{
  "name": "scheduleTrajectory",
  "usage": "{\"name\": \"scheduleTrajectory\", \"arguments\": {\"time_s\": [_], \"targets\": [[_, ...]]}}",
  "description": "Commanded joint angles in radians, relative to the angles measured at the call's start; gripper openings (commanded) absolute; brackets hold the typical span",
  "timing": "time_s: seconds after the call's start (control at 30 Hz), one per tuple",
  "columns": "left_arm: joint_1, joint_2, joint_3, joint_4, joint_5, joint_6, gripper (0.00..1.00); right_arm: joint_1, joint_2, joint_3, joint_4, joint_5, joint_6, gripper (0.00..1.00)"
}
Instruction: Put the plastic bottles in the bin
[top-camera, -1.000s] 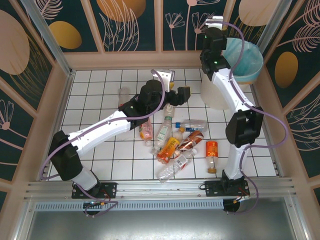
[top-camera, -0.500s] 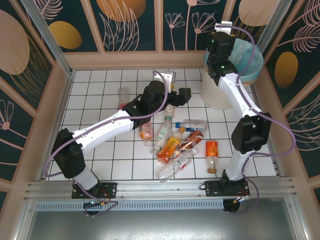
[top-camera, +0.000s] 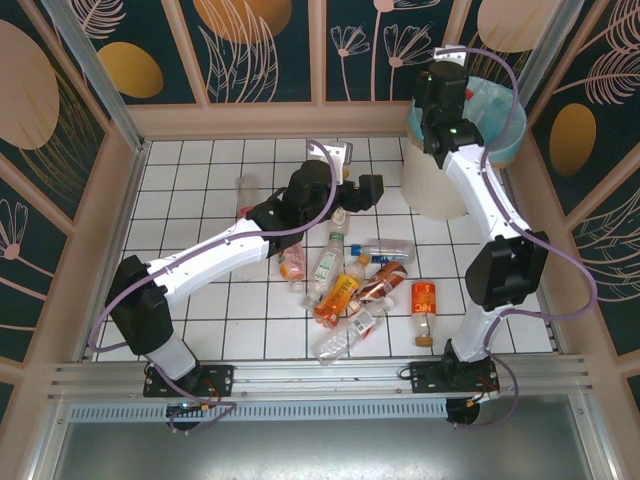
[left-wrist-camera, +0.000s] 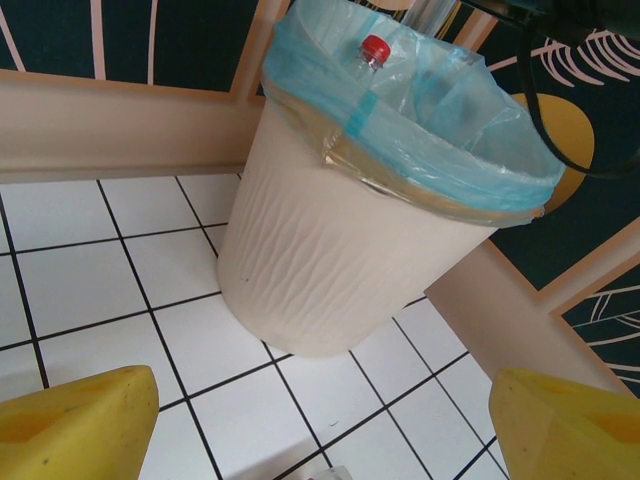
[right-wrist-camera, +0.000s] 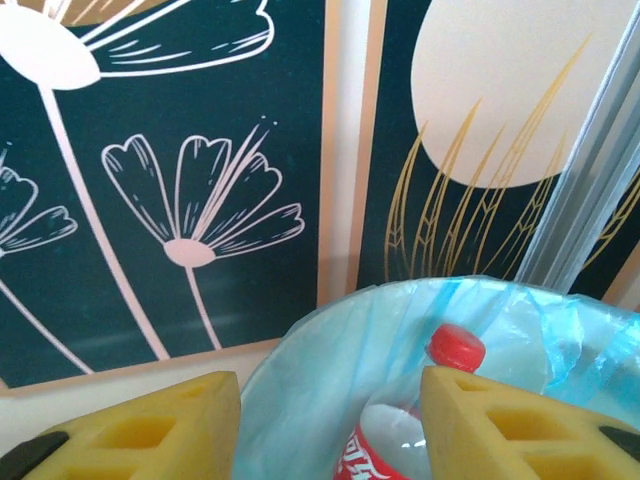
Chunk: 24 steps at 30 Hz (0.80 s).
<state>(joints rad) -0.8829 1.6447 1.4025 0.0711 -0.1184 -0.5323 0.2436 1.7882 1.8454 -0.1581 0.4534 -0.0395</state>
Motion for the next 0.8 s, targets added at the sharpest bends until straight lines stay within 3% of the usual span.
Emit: {"name": "scheduleTrajectory", "arguments": {"time_s": [0.0, 0.13, 0.43, 0.6, 0.77], "targets": [[0.001, 0.010, 0.028, -0.004, -0.025, -0.009, 0.86, -0.005, -0.015, 0.085, -0.139, -0.076, 0.094, 0.47], [0.001, 0.000, 0.022, -0.018, -0.048, -0.002, 0.86, 0.030, -0.018, 0.128, -0.247, -0.146, 0.119, 0.45], [0.004, -0.067, 0.017, -0.090, -0.162, 0.059, 0.86, 0.223, -0.087, 0.160, -0.339, -0.129, 0.089, 0.52], [0.012, -0.187, -0.085, -0.105, -0.243, 0.069, 0.86, 0.331, -0.128, 0.125, -0.363, -0.163, 0.107, 0.55], [0.014, -0.352, -0.244, -0.138, -0.344, 0.030, 0.86, 0.438, -0.190, -0.026, -0.275, -0.209, 0.147, 0.54]]}}
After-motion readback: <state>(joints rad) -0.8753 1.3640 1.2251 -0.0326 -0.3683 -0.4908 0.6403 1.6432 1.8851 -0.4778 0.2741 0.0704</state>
